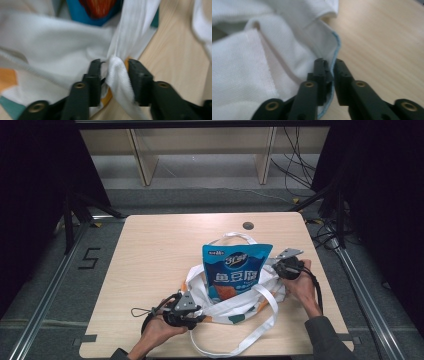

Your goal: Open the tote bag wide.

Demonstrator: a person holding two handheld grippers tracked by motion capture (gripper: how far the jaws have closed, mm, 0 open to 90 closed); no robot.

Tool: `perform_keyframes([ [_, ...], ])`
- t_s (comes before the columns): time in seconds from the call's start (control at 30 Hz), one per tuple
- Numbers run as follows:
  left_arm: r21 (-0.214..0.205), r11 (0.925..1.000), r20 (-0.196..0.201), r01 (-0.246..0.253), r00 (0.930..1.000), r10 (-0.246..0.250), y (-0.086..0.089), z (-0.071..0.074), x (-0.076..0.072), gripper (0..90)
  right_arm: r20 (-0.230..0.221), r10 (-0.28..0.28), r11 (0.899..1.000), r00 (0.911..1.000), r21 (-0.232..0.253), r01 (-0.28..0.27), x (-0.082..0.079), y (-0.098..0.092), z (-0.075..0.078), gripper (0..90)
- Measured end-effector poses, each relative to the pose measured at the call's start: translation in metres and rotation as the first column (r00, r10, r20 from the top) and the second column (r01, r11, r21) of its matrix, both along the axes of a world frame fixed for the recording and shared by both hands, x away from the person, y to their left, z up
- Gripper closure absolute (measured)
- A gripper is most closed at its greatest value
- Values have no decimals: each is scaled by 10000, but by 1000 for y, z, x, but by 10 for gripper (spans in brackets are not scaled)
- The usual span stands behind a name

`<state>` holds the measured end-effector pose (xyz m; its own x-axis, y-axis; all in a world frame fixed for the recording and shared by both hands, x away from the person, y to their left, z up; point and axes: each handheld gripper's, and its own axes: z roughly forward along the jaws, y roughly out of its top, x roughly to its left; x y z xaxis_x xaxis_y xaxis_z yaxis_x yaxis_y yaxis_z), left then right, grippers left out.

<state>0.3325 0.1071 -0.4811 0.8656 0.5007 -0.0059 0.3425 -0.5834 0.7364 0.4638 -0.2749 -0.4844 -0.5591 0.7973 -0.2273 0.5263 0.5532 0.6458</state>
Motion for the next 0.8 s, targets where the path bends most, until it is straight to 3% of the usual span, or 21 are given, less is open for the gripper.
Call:
perform_keyframes([
  [0.03,-332,9994,206,-125,9997,132,2,12,-1,554,16,-46,9994,10000,345,46,-2,-3,6,750],
  [0.07,-445,9989,394,-167,9991,185,4,23,-2,535,88,-173,9943,9998,1058,163,-6,-8,18,718],
  [0.1,-516,9985,654,-163,9977,196,6,32,0,513,434,23,9911,9991,1327,-81,-10,-13,28,682],
  [0.13,-562,9980,915,-283,9952,334,7,41,2,491,193,-90,9847,9998,1740,55,-19,-14,39,648],
  [0.17,-589,9975,1107,-391,9928,454,9,48,6,479,541,248,9788,9982,2016,-353,-26,-17,47,643],
  [0.23,-710,9957,1373,-590,9882,683,12,59,22,473,562,526,9574,9970,2810,-663,-42,-17,61,632],
  [0.27,-900,9907,1210,-1020,9863,1125,13,62,30,469,488,774,9445,9958,3163,-889,-54,-13,69,624],
  [0.3,-888,9897,1336,-1125,9833,1237,14,63,42,462,645,1152,9372,9912,3238,-1300,-63,-11,73,613],
  [0.33,-1001,9832,1259,-1524,9783,1644,14,62,52,459,613,1506,9304,9867,3285,-1625,-71,-7,77,595],
  [0.37,-857,9816,1382,-1707,9737,1814,15,62,64,450,673,1902,9225,9794,3290,-2017,-78,-3,79,581],
  [0.43,-768,9730,1249,-2178,9661,2262,14,56,83,405,681,2381,9099,9689,3333,-2470,-90,6,80,559],
  [0.47,-768,9681,1081,-2384,9633,2458,12,52,91,407,737,2802,8985,9571,3309,-2885,-94,11,79,554],
  [0.53,-942,9596,807,-2650,9587,2727,8,45,102,418,414,3215,8897,9460,3290,-3167,-101,22,74,542],
  [0.57,-837,9641,723,-2520,9634,2581,5,40,108,444,374,3348,8911,9416,3124,-3292,-101,26,71,542],
  [0.63,-609,9710,717,-2314,9692,2355,2,34,115,517,99,3264,9133,9452,2544,-3180,-101,37,63,544],
  [0.7,-769,9720,609,-2220,9720,2268,1,28,121,652,-74,3669,9116,9302,2022,-3579,-98,42,53,670],
  [0.8,-133,9782,828,-2071,9747,2074,4,20,128,803,-204,4055,9082,9139,1222,-4003,-102,42,45,718],
])
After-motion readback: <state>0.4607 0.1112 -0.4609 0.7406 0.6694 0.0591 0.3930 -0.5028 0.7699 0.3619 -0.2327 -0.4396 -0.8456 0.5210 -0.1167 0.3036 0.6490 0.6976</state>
